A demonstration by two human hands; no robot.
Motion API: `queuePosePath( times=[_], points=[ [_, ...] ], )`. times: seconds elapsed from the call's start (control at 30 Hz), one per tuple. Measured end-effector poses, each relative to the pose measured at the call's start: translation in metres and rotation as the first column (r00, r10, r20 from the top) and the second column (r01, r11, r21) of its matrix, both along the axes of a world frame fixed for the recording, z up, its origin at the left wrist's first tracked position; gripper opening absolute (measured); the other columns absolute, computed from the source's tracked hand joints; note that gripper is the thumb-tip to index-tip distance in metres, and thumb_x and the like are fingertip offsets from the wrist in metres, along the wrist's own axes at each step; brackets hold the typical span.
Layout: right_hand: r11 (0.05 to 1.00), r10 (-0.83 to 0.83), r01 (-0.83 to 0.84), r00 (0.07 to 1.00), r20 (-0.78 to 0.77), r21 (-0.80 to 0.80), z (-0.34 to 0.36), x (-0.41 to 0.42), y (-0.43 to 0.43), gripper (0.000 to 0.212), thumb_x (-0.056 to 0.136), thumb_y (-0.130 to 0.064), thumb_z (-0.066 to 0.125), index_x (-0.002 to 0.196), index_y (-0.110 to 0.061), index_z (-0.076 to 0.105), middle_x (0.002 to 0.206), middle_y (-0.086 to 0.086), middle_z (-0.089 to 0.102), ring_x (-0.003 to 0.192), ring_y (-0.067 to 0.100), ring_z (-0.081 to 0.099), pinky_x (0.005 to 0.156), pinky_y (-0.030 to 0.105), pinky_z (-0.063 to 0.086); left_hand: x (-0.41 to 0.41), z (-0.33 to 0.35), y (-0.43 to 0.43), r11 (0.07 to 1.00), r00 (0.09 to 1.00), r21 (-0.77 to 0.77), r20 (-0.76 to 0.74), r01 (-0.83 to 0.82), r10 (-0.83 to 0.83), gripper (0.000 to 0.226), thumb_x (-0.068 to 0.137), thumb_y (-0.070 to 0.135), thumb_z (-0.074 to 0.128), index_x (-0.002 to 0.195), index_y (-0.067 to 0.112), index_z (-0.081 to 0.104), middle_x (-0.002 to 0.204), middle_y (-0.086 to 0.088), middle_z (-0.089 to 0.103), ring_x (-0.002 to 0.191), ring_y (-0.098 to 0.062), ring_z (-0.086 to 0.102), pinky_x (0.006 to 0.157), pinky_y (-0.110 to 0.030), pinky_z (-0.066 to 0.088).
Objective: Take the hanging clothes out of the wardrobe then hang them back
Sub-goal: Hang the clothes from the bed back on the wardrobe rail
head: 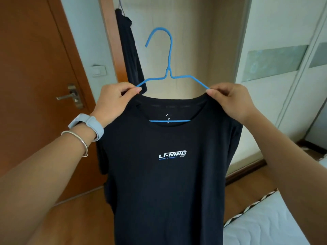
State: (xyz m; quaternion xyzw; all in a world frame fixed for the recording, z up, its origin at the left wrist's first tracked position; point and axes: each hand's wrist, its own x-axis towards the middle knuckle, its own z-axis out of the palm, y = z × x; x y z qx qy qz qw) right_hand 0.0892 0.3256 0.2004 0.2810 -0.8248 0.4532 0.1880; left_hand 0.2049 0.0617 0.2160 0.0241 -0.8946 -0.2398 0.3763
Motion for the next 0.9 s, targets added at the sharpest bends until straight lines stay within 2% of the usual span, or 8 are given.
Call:
queuePosePath(
  times=[0.1, 0.2, 0.3, 0.4, 0.53, 0.7, 0.8, 0.9],
  points=[
    [0.994, -0.103, 0.103, 0.994, -0.023, 0.021, -0.012, -0.028, -0.002, 0.021, 0.089, -0.027, 0.058, 0.096, -0.013, 0.072, 0.092, 0.010, 0.071, 0.092, 0.026, 0.062, 0.082, 0.034, 0.047, -0.045, -0.017, -0.015, 0.995, 0.989, 0.049, 0.118, 0.088, -0.093, 0.024, 0.090, 0.028, 0.054, 0.094, 0.010, 0.069, 0.084, 0.000, 0.066, 0.076, -0.010, 0.058, 0.069, -0.006, 0.040],
    [0.980, -0.191, 0.190, 0.981, 0.014, 0.061, -0.030, -0.057, -0.008, 0.019, 0.088, -0.031, 0.059, 0.094, -0.019, 0.072, 0.079, -0.001, 0.065, 0.089, 0.023, 0.062, 0.079, 0.033, 0.046, -0.093, -0.043, -0.036, 0.983, 0.957, 0.089, 0.228, 0.163, -0.180, 0.016, 0.090, 0.026, 0.054, 0.093, 0.016, 0.067, 0.081, 0.004, 0.066, 0.076, -0.008, 0.058, 0.070, -0.016, 0.041],
    [0.952, -0.290, 0.284, 0.956, 0.040, 0.115, -0.044, -0.089, -0.019, 0.021, 0.087, -0.034, 0.059, 0.095, -0.020, 0.072, 0.083, 0.001, 0.068, 0.090, 0.023, 0.062, 0.084, 0.038, 0.048, -0.149, -0.067, -0.054, 0.970, 0.935, 0.098, 0.261, 0.223, -0.241, 0.021, 0.090, 0.023, 0.056, 0.094, 0.006, 0.069, 0.085, -0.005, 0.069, 0.080, -0.016, 0.060, 0.066, -0.011, 0.040],
    [0.915, -0.391, 0.384, 0.919, 0.043, 0.126, -0.047, -0.118, -0.031, 0.020, 0.087, -0.033, 0.058, 0.093, -0.021, 0.072, 0.088, 0.007, 0.071, 0.090, 0.027, 0.061, 0.083, 0.038, 0.047, -0.207, -0.076, -0.066, 0.933, 0.932, 0.221, 0.165, 0.283, -0.322, 0.022, 0.088, 0.020, 0.058, 0.097, 0.004, 0.070, 0.085, -0.004, 0.068, 0.080, -0.014, 0.058, 0.064, 0.000, 0.038],
    [0.885, -0.457, 0.448, 0.888, 0.053, 0.125, -0.029, -0.146, -0.047, 0.020, 0.088, -0.026, 0.059, 0.095, -0.013, 0.071, 0.091, 0.017, 0.070, 0.091, 0.035, 0.060, 0.079, 0.034, 0.045, -0.273, -0.063, -0.076, 0.906, 0.928, 0.229, 0.025, 0.357, -0.372, 0.022, 0.088, 0.020, 0.058, 0.097, 0.005, 0.071, 0.082, -0.003, 0.068, 0.076, -0.015, 0.058, 0.061, -0.001, 0.038],
    [0.839, -0.523, 0.497, 0.849, 0.075, 0.219, -0.013, -0.175, -0.056, 0.021, 0.089, -0.027, 0.058, 0.100, -0.013, 0.070, 0.084, 0.010, 0.067, 0.085, 0.026, 0.060, 0.075, 0.027, 0.040, -0.339, -0.042, -0.087, 0.892, 0.915, 0.204, -0.084, 0.404, -0.395, 0.021, 0.089, 0.019, 0.058, 0.100, 0.006, 0.070, 0.087, -0.008, 0.072, 0.074, -0.015, 0.058, 0.059, 0.002, 0.037],
    [0.826, -0.527, 0.482, 0.844, 0.097, 0.293, -0.013, -0.192, -0.057, 0.021, 0.089, -0.029, 0.057, 0.094, -0.014, 0.070, 0.087, 0.008, 0.070, 0.086, 0.023, 0.062, 0.076, 0.030, 0.044, -0.369, -0.036, -0.089, 0.887, 0.909, 0.203, -0.139, 0.415, -0.393, 0.022, 0.088, 0.016, 0.059, 0.102, 0.002, 0.070, 0.092, -0.011, 0.072, 0.077, -0.018, 0.060, 0.059, 0.005, 0.036],
    [0.822, -0.514, 0.460, 0.853, 0.091, 0.337, -0.015, -0.208, -0.053, 0.018, 0.090, -0.030, 0.054, 0.079, -0.022, 0.066, 0.077, 0.001, 0.068, 0.078, 0.017, 0.062, 0.067, 0.022, 0.042, -0.397, -0.032, -0.088, 0.888, 0.903, 0.193, -0.195, 0.418, -0.383, 0.022, 0.087, 0.013, 0.060, 0.101, 0.000, 0.070, 0.096, -0.015, 0.073, 0.079, -0.017, 0.060, 0.063, 0.000, 0.036]
  ],
)
